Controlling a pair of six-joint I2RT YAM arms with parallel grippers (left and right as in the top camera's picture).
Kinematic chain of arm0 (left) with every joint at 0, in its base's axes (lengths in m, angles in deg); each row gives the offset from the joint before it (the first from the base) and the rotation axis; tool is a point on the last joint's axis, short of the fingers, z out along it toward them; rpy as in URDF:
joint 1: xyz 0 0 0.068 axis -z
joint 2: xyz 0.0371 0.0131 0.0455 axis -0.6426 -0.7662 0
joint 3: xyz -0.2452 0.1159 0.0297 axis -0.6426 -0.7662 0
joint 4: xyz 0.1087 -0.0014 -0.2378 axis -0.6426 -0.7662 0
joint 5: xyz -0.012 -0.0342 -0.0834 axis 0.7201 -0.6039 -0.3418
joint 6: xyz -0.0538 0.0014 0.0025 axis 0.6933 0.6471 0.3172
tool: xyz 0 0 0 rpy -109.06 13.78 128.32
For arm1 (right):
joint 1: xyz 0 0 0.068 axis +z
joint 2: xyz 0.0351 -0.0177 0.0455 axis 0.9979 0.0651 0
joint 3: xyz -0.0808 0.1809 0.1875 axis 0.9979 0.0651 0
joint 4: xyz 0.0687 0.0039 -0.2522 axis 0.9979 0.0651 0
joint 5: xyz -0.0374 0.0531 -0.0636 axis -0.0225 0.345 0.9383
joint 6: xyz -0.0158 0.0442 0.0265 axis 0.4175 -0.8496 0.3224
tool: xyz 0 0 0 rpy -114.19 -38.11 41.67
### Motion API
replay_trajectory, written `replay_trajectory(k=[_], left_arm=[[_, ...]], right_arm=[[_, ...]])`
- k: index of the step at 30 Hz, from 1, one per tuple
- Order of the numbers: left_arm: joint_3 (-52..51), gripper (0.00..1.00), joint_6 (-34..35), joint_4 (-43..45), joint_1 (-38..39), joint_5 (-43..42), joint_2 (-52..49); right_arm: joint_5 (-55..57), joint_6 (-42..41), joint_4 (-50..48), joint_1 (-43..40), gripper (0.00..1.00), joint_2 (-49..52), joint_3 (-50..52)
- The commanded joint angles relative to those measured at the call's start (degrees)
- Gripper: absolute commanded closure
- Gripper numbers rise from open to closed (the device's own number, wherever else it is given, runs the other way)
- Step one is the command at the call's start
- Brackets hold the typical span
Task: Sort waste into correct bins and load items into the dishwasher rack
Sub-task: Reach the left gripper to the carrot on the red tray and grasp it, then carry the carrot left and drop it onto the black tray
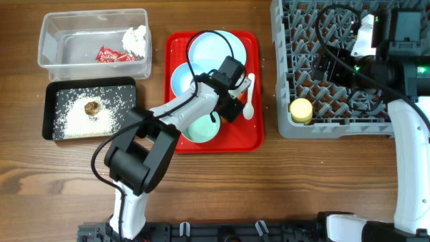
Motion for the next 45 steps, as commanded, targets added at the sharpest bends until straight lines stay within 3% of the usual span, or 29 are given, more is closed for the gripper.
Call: replay_trajectory(k=[1, 2, 4, 14, 27, 34, 37, 45], left_arm=[[0.0, 0.52, 2.8, -0.66, -0.44, 0.07, -1.73], [0.0, 0.62, 2.8, -0.83, -0.39, 0.07, -1.55], [0.0, 0.68, 2.78, -1.09, -0.39, 0.09, -1.31], [1.03, 0.67, 5.05, -2.43, -0.39, 0.07, 3.76], [4.92, 0.71, 14.99, -12.41, -4.7, 2.71, 20.31], [4.92, 0.75, 16.37, -28.87, -17.81, 9.11, 25.49], [4.9, 0.69, 16.33, -34.38, -25.16, 9.11, 25.2], [4.68, 0.73, 20.81, -38.05, -43.1, 9.03, 24.5]], right_arm=[[0.92, 1.18, -0.26, 0.31, 0.0, -0.13, -0.76], [0.92, 1.18, -0.33, 0.31, 0.0, -0.13, -0.76], [0.9, 1.14, -0.39, 0.31, 0.0, -0.13, -0.76], [0.9, 1.14, -0.61, 0.31, 0.0, -0.13, -0.76], [0.87, 1.14, -0.7, 0.31, 0.0, -0.13, -0.76], [0.9, 1.14, -0.66, 0.31, 0.0, -0.13, -0.76], [0.87, 1.14, -0.63, 0.31, 0.0, -0.13, -0.76], [0.9, 1.16, -0.52, 0.31, 0.0, -0.13, -0.76]])
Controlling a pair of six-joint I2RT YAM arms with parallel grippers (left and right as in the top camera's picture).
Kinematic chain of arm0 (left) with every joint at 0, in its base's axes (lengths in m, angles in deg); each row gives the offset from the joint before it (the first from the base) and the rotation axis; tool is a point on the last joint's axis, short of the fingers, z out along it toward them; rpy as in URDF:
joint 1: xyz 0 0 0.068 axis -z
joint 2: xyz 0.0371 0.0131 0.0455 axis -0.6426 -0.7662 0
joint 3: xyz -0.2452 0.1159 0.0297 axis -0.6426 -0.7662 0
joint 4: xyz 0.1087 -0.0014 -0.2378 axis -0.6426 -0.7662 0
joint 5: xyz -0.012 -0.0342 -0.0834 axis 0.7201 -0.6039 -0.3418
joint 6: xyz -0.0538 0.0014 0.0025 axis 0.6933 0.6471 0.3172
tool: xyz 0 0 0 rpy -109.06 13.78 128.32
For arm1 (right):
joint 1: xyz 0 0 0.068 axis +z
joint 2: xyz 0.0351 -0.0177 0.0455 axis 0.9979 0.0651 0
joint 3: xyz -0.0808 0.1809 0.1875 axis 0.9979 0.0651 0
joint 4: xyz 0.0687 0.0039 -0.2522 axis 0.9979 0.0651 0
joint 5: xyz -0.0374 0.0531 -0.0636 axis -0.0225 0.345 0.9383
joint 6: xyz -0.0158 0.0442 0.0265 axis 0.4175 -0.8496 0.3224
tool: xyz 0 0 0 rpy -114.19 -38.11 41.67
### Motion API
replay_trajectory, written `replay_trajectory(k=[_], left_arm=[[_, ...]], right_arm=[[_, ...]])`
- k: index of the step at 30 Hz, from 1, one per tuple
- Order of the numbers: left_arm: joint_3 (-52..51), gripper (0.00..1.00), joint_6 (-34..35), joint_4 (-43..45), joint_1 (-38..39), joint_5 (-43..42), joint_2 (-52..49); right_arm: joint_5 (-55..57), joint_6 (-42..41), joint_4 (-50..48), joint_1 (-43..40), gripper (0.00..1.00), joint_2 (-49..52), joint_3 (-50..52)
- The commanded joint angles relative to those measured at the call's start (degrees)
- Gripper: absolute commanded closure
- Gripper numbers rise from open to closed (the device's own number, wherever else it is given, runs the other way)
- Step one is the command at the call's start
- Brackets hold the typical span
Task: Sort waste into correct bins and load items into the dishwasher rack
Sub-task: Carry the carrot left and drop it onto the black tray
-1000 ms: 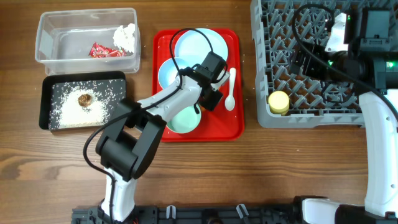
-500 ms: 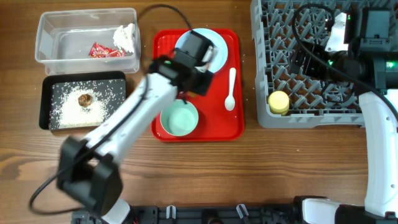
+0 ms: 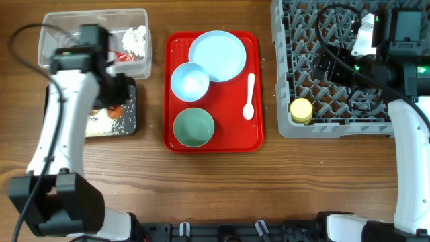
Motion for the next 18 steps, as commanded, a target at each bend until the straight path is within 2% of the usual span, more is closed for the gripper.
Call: replay_trajectory(k=[1, 3, 10, 18], left_arm=[[0.37, 0.74, 3.15, -0.07, -6.58, 0.68, -0.02], [0.35, 0.75, 3.45, 0.35, -9.03, 0.68, -0.59], [-0.94, 0.76, 10.75, 2.01, -14.01, 0.76, -2.99], [-11.96, 0.8, 18.38, 12.72, -14.99, 0.76, -5.22]], right_arm=[[0.72, 1.18, -0.09, 0.31, 0.0, -0.13, -0.74], [0.72, 1.18, -0.09, 0.31, 0.0, -0.13, -0.74], [0.72, 1.18, 0.07, 0.31, 0.0, -0.13, -0.74], [0.72, 1.2, 0.94, 0.31, 0.0, -0.13, -0.74]])
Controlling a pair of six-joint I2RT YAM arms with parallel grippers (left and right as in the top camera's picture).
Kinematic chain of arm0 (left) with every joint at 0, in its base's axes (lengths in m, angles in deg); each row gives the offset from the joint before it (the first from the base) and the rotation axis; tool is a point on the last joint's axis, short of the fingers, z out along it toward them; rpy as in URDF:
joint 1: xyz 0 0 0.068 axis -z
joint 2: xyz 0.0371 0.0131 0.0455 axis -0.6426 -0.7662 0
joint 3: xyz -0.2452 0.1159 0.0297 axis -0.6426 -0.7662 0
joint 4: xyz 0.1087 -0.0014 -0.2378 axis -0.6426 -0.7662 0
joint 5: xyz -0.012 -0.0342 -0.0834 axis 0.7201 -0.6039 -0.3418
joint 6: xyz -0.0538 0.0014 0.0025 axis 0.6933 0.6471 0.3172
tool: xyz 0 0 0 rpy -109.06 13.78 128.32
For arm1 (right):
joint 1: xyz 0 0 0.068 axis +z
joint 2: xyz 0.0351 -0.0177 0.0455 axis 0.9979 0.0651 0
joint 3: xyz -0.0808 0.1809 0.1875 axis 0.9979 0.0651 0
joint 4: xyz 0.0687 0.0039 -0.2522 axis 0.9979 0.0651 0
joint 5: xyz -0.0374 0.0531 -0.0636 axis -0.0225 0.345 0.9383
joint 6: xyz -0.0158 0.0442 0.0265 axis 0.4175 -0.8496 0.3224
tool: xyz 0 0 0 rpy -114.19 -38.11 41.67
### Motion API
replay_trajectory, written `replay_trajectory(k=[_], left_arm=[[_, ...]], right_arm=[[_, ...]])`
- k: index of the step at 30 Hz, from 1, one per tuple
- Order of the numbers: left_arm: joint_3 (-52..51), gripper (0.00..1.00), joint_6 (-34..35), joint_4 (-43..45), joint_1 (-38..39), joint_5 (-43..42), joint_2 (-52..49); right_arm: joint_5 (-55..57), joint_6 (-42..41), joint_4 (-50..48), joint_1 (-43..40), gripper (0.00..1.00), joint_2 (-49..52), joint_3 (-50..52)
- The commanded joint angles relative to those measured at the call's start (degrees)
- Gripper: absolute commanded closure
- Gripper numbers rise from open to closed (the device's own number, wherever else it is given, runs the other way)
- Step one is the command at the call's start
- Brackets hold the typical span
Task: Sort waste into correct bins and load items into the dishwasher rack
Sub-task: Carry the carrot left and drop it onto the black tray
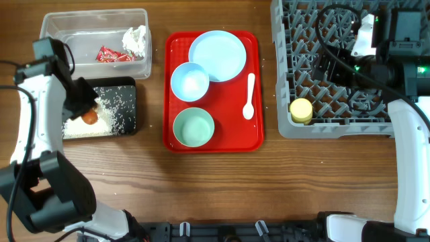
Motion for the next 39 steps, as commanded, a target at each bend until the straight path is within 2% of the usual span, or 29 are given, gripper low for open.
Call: replay_trajectory(k=[1, 8, 12, 16, 17, 24, 29, 33, 39], left_arm=[[-7.37, 0.8, 5.92, 4.37, -0.26, 0.57, -1.16], [-15.52, 0.69, 10.01, 12.41, -0.26, 0.52, -1.16], [-17.64, 0.53, 9.99, 15.45, -0.26, 0.52, -1.16], [-17.62, 0.31, 9.97, 16.87, -0.26, 0.28, -1.09], [-17.51, 0.28, 9.94, 16.9, -0.24, 0.28, -1.09], [-13.44, 0.23, 5.99, 14.32, -0.11, -1.25, 1.9], [-10.51, 0.21, -1.84, 13.81, 2.56, -6.25, 6.69], [-7.65, 0.15, -7.13, 14.08, 9.18, -11.63, 10.56], [-6.08, 0.11, -7.78, 19.17, 21.57, -11.72, 11.89]], right_arm=[[0.72, 1.18, 0.33, 0.31, 0.0, -0.13, -0.76], [0.7, 1.14, 0.37, 0.31, 0.0, -0.13, -0.76], [0.7, 1.14, 0.63, 0.31, 0.0, -0.13, -0.76], [0.46, 1.09, 0.85, 0.31, 0.0, -0.13, -0.76], [0.44, 1.05, 0.92, 0.31, 0.0, -0.13, -0.76], [-2.49, 1.14, 0.11, 0.31, 0.0, -0.13, -0.76], [-2.82, 1.05, -0.68, 0.31, 0.0, -0.13, -0.76], [-4.07, 0.96, -1.38, 0.31, 0.0, 0.0, -0.76], [-8.59, 1.09, -2.89, 0.85, 0.0, 1.03, -0.72]])
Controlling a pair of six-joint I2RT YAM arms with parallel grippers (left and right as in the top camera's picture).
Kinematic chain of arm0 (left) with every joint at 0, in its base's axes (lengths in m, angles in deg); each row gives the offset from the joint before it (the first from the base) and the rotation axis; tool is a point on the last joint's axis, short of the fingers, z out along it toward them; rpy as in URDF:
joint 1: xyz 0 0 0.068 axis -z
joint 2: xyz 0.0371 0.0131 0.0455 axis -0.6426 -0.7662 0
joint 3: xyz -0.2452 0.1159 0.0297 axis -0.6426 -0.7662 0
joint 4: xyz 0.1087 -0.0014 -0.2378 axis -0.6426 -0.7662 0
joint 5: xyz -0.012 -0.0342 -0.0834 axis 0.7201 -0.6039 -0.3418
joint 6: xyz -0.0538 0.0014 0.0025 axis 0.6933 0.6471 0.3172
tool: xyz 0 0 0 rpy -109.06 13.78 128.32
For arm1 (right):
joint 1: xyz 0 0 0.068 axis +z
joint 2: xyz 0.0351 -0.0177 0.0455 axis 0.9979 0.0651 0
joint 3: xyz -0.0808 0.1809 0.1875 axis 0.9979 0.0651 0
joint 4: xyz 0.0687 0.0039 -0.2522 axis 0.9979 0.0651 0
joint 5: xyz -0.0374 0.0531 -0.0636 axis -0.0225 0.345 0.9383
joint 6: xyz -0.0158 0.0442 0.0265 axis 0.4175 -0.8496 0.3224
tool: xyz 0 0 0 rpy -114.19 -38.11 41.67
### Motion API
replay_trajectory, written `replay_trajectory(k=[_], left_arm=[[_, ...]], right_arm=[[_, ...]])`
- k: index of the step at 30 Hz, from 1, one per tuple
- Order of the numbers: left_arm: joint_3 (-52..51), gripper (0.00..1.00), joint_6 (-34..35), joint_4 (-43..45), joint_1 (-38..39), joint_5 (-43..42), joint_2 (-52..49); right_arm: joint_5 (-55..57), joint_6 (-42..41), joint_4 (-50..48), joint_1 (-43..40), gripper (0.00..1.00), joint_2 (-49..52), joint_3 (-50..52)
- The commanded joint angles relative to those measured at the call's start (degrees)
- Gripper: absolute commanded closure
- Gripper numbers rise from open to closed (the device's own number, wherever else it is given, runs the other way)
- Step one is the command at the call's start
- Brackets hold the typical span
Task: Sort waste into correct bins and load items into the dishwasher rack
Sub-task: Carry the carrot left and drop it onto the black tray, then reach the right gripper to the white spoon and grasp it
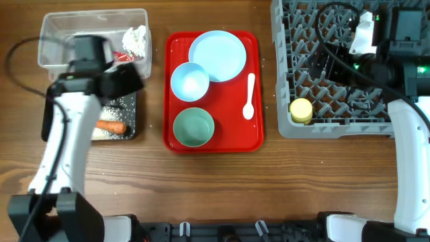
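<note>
My left gripper (126, 79) hangs blurred over the right end of the black tray (131, 128), at the front edge of the clear bin (47, 30). Whether it is open or shut cannot be told. An orange piece (111, 125) lies among rice on the black tray. The red tray (254, 138) carries a light blue plate (216, 55), a blue bowl (189, 81), a green bowl (193, 127) and a white spoon (249, 95). My right gripper (330, 66) sits dark over the grey dishwasher rack (336, 126), its jaws unreadable.
A white tissue (136, 38) and a red wrapper (122, 57) lie in the clear bin. A yellow cup (301, 109) stands in the rack's front left corner. Black cables loop above the rack. Bare wood runs along the table's front.
My left arm has shifted from the left end of the black tray to its right end, by the clear bin. The orange piece now lies further right and nearer the front. The right arm is unchanged.
First my left gripper was over the red tray between the green bowl and the spoon. Then the arm stood over the black tray with an orange piece beside it, then at the tray's left end. Now it is at the right end. The dishes and spoon stayed put.
</note>
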Motion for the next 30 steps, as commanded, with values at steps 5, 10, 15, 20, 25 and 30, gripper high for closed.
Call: replay_trajectory(k=[5, 10, 15, 20, 25, 30], left_arm=[[0.92, 0.1, 1.16, 4.33, 9.42, -2.12, 0.74], [0.92, 0.08, 1.2, 2.86, 8.96, -2.12, 0.74], [0.92, 0.07, 1.2, 0.68, 8.24, -2.1, 0.72], [0.92, 0.01, 1.31, -1.03, 8.09, 1.18, 0.72], [0.92, 0.0, 6.01, -3.32, 4.42, 4.07, 0.72], [0.92, 0.0, 6.16, -4.94, 0.57, 3.67, 0.72]], right_arm=[[-4.37, 0.98, -4.09, 4.98, 0.0, 3.04, -0.72], [-3.91, -0.81, -8.9, 10.99, 0.0, 8.28, -0.72], [-3.82, -2.54, -13.05, 16.0, 0.04, 16.11, -0.72], [1.16, -6.69, -14.12, 19.47, 0.13, 24.06, -0.72], [3.8, -8.55, -14.12, 21.16, 0.28, 31.74, -0.72], [4.17, -9.4, -14.19, 21.51, 0.46, 37.59, -0.72]])
